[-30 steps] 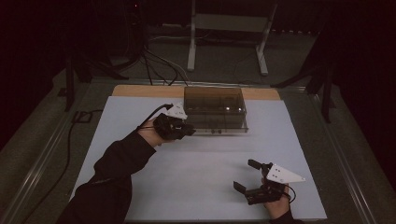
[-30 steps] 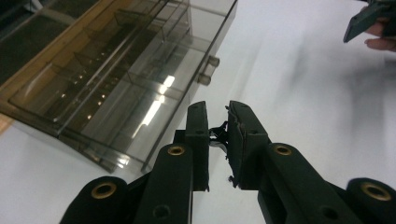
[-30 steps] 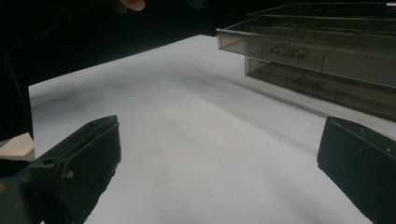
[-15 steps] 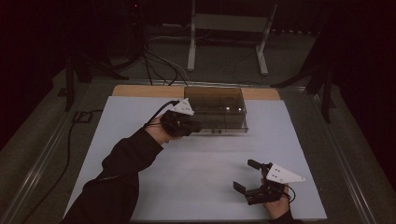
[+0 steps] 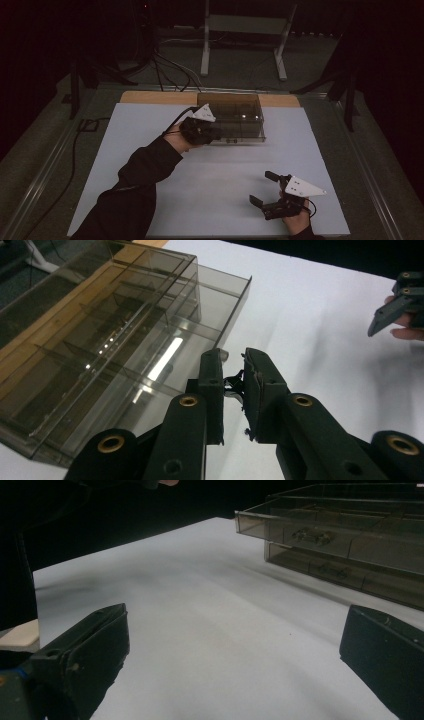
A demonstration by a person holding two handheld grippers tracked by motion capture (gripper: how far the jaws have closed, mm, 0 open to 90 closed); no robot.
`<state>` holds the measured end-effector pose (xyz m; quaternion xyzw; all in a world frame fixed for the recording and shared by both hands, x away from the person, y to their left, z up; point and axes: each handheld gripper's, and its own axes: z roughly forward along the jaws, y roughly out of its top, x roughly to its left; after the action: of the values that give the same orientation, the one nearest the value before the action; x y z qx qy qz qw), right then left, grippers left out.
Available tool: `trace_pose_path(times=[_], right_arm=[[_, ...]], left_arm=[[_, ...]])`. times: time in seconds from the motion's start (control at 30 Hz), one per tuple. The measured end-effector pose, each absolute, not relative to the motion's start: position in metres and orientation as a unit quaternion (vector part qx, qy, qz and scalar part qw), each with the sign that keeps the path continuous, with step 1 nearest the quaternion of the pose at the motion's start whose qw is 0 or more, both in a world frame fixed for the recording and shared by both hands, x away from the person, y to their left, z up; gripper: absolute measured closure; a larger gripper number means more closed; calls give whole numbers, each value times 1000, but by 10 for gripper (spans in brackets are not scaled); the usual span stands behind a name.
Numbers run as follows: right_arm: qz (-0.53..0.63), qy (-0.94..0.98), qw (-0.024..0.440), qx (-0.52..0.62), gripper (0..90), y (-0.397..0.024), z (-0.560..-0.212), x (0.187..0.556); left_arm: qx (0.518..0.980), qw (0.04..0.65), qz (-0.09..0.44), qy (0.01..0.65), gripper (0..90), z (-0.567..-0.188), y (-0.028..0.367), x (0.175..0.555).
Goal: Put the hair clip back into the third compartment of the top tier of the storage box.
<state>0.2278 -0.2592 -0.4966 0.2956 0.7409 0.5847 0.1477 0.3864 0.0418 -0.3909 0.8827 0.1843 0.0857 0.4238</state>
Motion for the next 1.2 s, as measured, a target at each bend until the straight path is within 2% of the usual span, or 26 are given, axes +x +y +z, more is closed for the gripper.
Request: trace_pose_path(times=[1.2], right_arm=[[588, 738, 146, 297, 0, -260, -496, 229]], left_arm=[[874, 433, 85, 203, 804, -390, -8, 402]])
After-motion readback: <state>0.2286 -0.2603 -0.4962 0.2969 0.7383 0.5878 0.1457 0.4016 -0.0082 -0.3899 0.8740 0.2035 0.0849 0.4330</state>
